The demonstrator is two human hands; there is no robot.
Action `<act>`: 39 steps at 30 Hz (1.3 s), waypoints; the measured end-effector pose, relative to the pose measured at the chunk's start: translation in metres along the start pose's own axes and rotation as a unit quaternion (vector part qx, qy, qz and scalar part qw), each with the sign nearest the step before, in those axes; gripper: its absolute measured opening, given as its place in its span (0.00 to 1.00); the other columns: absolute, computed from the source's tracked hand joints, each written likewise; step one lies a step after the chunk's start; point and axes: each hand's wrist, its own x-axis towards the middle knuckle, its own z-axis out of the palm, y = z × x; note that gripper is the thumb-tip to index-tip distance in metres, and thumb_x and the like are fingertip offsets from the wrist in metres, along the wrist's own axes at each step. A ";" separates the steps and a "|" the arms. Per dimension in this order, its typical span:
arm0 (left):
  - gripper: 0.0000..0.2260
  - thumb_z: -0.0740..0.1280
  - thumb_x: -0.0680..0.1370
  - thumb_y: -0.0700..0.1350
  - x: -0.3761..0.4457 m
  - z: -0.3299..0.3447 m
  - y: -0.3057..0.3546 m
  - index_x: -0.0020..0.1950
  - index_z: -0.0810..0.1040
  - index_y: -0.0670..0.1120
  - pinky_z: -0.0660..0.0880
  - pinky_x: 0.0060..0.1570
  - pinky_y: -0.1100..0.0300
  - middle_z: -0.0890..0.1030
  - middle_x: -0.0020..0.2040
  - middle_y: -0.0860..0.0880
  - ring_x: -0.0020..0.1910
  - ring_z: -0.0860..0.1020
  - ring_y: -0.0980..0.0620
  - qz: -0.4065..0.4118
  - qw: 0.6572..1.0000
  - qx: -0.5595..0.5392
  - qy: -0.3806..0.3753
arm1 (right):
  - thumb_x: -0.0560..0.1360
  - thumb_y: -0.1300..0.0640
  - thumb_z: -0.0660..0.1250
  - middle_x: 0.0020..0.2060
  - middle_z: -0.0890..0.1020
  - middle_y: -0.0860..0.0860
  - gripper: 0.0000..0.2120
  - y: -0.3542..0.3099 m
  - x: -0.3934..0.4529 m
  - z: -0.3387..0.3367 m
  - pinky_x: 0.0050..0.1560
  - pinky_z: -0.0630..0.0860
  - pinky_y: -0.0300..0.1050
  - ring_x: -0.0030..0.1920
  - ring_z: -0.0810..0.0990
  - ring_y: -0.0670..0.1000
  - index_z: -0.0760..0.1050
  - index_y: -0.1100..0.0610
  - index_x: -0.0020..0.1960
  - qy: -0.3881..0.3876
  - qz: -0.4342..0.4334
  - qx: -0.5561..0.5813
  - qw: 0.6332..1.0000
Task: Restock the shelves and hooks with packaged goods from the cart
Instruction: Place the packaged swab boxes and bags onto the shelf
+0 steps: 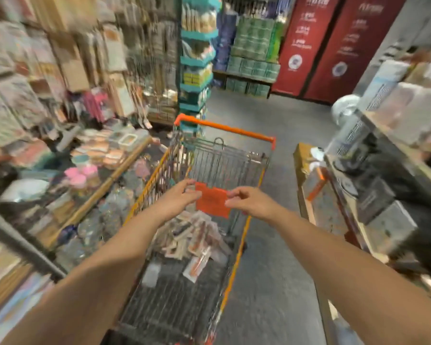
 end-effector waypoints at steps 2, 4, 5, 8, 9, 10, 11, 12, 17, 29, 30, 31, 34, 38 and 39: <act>0.14 0.63 0.82 0.51 0.017 0.006 -0.032 0.67 0.69 0.54 0.70 0.46 0.59 0.78 0.58 0.50 0.54 0.78 0.53 -0.043 0.998 -0.029 -0.024 | 0.75 0.52 0.72 0.42 0.76 0.43 0.13 0.031 0.019 0.013 0.42 0.70 0.37 0.41 0.74 0.41 0.77 0.54 0.57 -0.018 0.031 0.005 0.999; 0.03 0.62 0.82 0.48 0.040 0.006 -0.070 0.55 0.73 0.53 0.69 0.43 0.60 0.77 0.54 0.49 0.47 0.76 0.54 -0.096 0.990 -0.096 -0.027 | 0.75 0.51 0.72 0.44 0.77 0.46 0.13 0.056 0.043 0.030 0.45 0.71 0.41 0.43 0.75 0.45 0.77 0.54 0.57 -0.030 0.064 0.013 0.997; 0.03 0.62 0.82 0.46 0.052 0.005 -0.089 0.54 0.74 0.52 0.71 0.44 0.59 0.76 0.54 0.48 0.46 0.76 0.53 -0.130 0.983 -0.130 -0.018 | 0.76 0.50 0.71 0.45 0.77 0.48 0.11 0.066 0.055 0.040 0.45 0.71 0.43 0.44 0.76 0.47 0.77 0.53 0.55 -0.038 0.077 0.021 0.996; 0.17 0.67 0.79 0.47 0.081 0.002 -0.147 0.67 0.71 0.48 0.74 0.43 0.56 0.78 0.56 0.48 0.47 0.77 0.50 -0.215 0.959 -0.183 0.011 | 0.78 0.51 0.69 0.44 0.79 0.52 0.04 0.085 0.100 0.071 0.43 0.72 0.43 0.44 0.77 0.50 0.77 0.51 0.49 -0.049 0.134 0.079 0.987; 0.17 0.67 0.78 0.49 0.085 0.001 -0.164 0.66 0.72 0.49 0.73 0.40 0.58 0.79 0.54 0.48 0.45 0.77 0.51 -0.238 0.954 -0.183 0.021 | 0.79 0.53 0.67 0.41 0.79 0.52 0.03 0.088 0.113 0.083 0.39 0.73 0.41 0.40 0.77 0.50 0.77 0.51 0.48 -0.054 0.155 0.103 0.981; 0.13 0.67 0.79 0.49 0.088 0.001 -0.175 0.62 0.73 0.50 0.71 0.38 0.60 0.79 0.51 0.48 0.44 0.77 0.52 -0.260 0.949 -0.177 0.033 | 0.79 0.54 0.66 0.38 0.78 0.52 0.04 0.091 0.126 0.094 0.35 0.72 0.38 0.36 0.75 0.48 0.76 0.52 0.46 -0.059 0.172 0.124 0.975; 0.10 0.65 0.80 0.48 0.093 0.001 -0.189 0.60 0.73 0.50 0.69 0.38 0.60 0.79 0.50 0.48 0.42 0.76 0.52 -0.279 0.944 -0.174 0.036 | 0.80 0.55 0.65 0.36 0.76 0.52 0.06 0.098 0.139 0.107 0.31 0.70 0.36 0.34 0.73 0.47 0.75 0.53 0.44 -0.062 0.188 0.145 0.969; 0.10 0.64 0.81 0.48 0.098 0.001 -0.202 0.61 0.73 0.49 0.68 0.38 0.60 0.79 0.49 0.48 0.42 0.76 0.52 -0.294 0.940 -0.172 0.032 | 0.80 0.56 0.64 0.37 0.75 0.54 0.07 0.104 0.151 0.119 0.31 0.68 0.37 0.33 0.70 0.47 0.74 0.53 0.43 -0.068 0.203 0.169 0.962; 0.12 0.62 0.82 0.50 0.122 0.002 -0.267 0.65 0.71 0.51 0.69 0.51 0.55 0.81 0.55 0.46 0.47 0.77 0.51 -0.358 0.920 -0.154 0.038 | 0.77 0.45 0.68 0.52 0.83 0.61 0.11 0.159 0.197 0.199 0.53 0.75 0.47 0.49 0.80 0.53 0.77 0.53 0.49 -0.096 0.292 0.256 0.917; 0.11 0.62 0.82 0.49 0.133 0.025 -0.362 0.61 0.73 0.46 0.72 0.55 0.52 0.80 0.55 0.47 0.51 0.79 0.49 -0.446 0.859 -0.228 0.107 | 0.77 0.47 0.68 0.40 0.79 0.48 0.09 0.220 0.286 0.306 0.54 0.78 0.51 0.47 0.80 0.54 0.71 0.49 0.42 -0.016 0.371 0.297 0.880; 0.13 0.62 0.82 0.49 0.133 0.028 -0.365 0.64 0.72 0.46 0.71 0.53 0.54 0.80 0.56 0.46 0.51 0.78 0.49 -0.456 0.853 -0.231 0.110 | 0.78 0.47 0.68 0.39 0.79 0.49 0.09 0.224 0.280 0.303 0.50 0.78 0.51 0.44 0.79 0.54 0.73 0.49 0.42 0.009 0.352 0.277 0.894; 0.15 0.62 0.82 0.50 0.132 0.032 -0.368 0.66 0.71 0.45 0.71 0.54 0.53 0.79 0.59 0.45 0.53 0.78 0.49 -0.460 0.853 -0.222 0.111 | 0.78 0.46 0.66 0.38 0.80 0.49 0.09 0.233 0.272 0.300 0.47 0.77 0.51 0.42 0.80 0.53 0.74 0.48 0.42 0.042 0.334 0.250 0.908; 0.23 0.65 0.79 0.55 0.126 0.045 -0.378 0.71 0.69 0.46 0.70 0.65 0.45 0.75 0.64 0.46 0.61 0.75 0.44 -0.458 0.870 -0.138 0.119 | 0.79 0.39 0.60 0.41 0.81 0.50 0.15 0.265 0.235 0.287 0.46 0.74 0.52 0.42 0.78 0.54 0.74 0.48 0.42 0.169 0.377 0.184 0.892; 0.29 0.68 0.76 0.53 0.127 0.064 -0.387 0.72 0.67 0.41 0.71 0.62 0.50 0.74 0.60 0.47 0.62 0.74 0.41 -0.468 0.867 -0.079 0.155 | 0.81 0.44 0.58 0.36 0.73 0.49 0.15 0.295 0.194 0.283 0.42 0.67 0.50 0.38 0.71 0.54 0.71 0.56 0.50 0.251 0.467 0.174 0.830; 0.29 0.69 0.75 0.53 0.128 0.069 -0.393 0.71 0.68 0.41 0.71 0.62 0.48 0.75 0.61 0.44 0.61 0.75 0.40 -0.480 0.860 -0.075 0.156 | 0.82 0.45 0.58 0.37 0.72 0.50 0.15 0.298 0.191 0.283 0.40 0.65 0.50 0.38 0.70 0.54 0.70 0.58 0.52 0.253 0.480 0.169 0.823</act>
